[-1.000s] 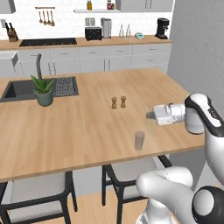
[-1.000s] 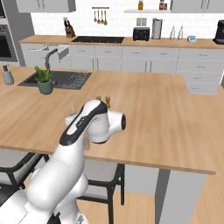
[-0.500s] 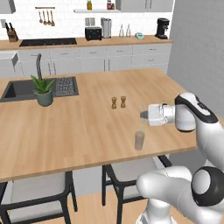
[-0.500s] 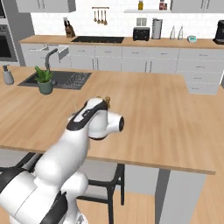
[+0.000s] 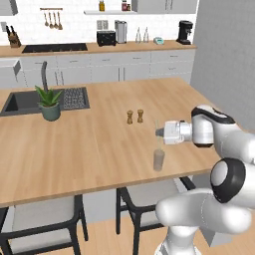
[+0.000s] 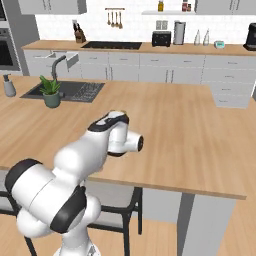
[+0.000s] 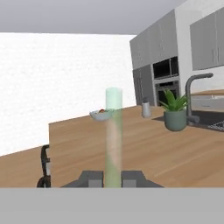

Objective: Take a straw from the drawer in front and place it inside the glass cup on the dining counter.

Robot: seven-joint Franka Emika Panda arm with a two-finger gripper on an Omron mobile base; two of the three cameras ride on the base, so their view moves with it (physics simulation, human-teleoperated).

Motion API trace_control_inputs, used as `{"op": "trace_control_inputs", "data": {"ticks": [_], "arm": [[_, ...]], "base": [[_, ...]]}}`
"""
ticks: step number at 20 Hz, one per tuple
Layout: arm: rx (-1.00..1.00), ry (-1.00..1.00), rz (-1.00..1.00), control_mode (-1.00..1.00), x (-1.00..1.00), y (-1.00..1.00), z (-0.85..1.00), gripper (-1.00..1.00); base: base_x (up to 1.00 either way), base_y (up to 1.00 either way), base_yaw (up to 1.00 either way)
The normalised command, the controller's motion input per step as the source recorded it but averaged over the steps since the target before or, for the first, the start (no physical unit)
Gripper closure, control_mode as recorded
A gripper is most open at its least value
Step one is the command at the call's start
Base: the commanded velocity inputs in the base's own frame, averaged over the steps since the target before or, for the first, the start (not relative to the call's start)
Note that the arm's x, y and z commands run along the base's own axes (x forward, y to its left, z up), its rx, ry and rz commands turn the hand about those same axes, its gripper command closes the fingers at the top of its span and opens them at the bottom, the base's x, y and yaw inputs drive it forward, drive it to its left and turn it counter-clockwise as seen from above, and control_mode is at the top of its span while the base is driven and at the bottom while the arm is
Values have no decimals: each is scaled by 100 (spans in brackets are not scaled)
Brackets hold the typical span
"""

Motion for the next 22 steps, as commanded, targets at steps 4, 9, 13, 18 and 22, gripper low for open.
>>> {"op": "trace_control_inputs", "data": {"ticks": [4, 9, 13, 18, 22], "arm": [[0, 0, 0, -100, 46, -18, -24, 100], [0, 0, 0, -100, 33, -3, -26, 100], [0, 0, 0, -100, 5, 0, -24, 100], [0, 0, 1, -100, -53, 0, -14, 100], [0, 0, 0, -100, -76, 0, -7, 100]], "base": [[0, 0, 0], [0, 0, 0], [0, 0, 0], [0, 0, 0], [0, 0, 0]]}}
